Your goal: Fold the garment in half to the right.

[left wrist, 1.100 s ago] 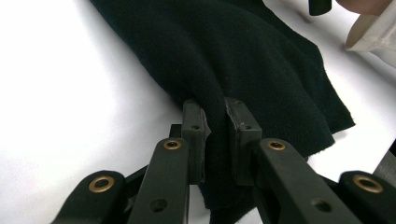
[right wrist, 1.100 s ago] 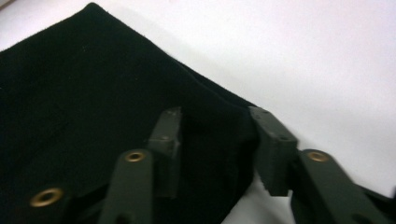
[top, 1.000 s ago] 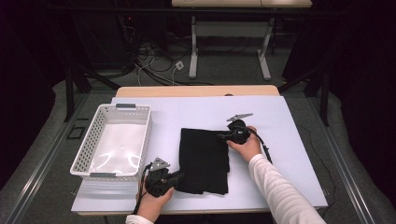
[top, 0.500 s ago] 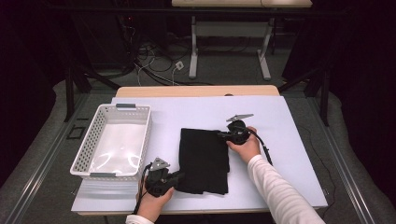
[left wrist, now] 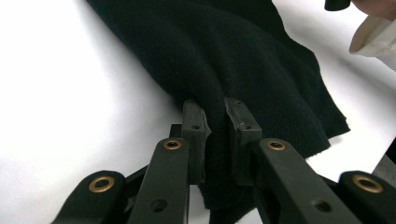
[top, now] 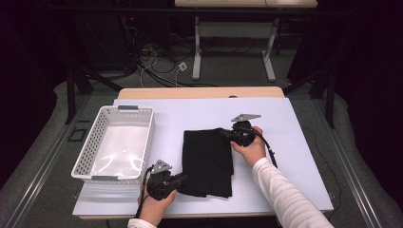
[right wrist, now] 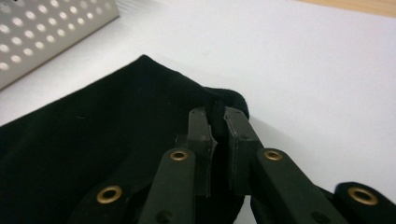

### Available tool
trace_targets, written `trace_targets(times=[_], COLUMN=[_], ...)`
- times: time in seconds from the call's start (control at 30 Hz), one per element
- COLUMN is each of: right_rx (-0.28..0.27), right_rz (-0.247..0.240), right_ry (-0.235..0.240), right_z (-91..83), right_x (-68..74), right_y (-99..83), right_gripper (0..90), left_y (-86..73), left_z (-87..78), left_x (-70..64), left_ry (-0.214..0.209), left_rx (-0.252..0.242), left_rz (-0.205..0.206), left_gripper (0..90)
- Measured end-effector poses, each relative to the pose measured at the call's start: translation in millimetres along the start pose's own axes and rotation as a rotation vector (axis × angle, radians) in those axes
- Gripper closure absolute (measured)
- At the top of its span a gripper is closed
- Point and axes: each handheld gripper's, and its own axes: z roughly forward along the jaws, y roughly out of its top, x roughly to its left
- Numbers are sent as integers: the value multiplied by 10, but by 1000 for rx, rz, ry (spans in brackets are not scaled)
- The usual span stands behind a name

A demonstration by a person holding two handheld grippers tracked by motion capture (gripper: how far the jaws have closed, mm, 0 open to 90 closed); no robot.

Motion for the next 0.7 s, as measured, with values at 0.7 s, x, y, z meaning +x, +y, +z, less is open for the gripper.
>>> trace_targets(times=[0.7], right_rx=[-120], right_rz=[-41], right_ry=[29], right_z=[-239], right_x=[165], right_y=[505], right_gripper=[823], left_y=[301], left_z=[-255], left_x=[59], left_ry=[24], left_rx=[-101], left_rz=[9], left_gripper=[801])
